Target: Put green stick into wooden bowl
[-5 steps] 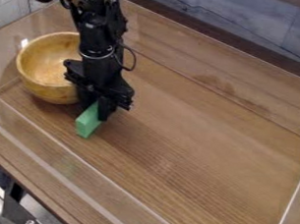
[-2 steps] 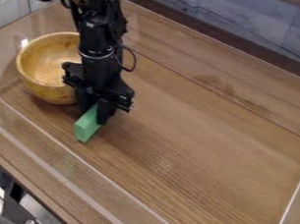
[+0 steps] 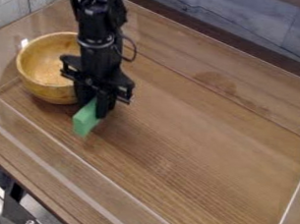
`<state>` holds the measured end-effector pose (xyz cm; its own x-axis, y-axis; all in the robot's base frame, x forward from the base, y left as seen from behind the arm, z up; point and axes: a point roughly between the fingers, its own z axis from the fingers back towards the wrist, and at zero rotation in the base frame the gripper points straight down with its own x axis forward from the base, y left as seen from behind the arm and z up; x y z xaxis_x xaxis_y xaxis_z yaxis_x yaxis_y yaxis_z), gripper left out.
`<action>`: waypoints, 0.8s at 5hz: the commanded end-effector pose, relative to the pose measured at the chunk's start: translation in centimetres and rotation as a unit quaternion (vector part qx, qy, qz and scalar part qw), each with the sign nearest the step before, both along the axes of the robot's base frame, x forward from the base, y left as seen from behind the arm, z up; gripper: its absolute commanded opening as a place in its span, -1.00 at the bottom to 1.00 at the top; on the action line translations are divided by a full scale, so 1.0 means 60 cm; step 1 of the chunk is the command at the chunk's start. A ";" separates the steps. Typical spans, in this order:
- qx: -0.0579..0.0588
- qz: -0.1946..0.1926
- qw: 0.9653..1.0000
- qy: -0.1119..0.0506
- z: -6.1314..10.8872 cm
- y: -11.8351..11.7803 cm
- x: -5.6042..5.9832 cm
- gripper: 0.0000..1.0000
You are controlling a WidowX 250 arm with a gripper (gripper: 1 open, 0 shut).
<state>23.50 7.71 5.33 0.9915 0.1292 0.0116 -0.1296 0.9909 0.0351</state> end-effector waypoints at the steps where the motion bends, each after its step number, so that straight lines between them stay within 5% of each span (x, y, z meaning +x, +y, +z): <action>1: 0.007 0.015 0.999 -0.038 0.051 0.013 0.020 -1.00; 4: 0.014 0.021 0.998 -0.062 0.090 0.087 0.010 -1.00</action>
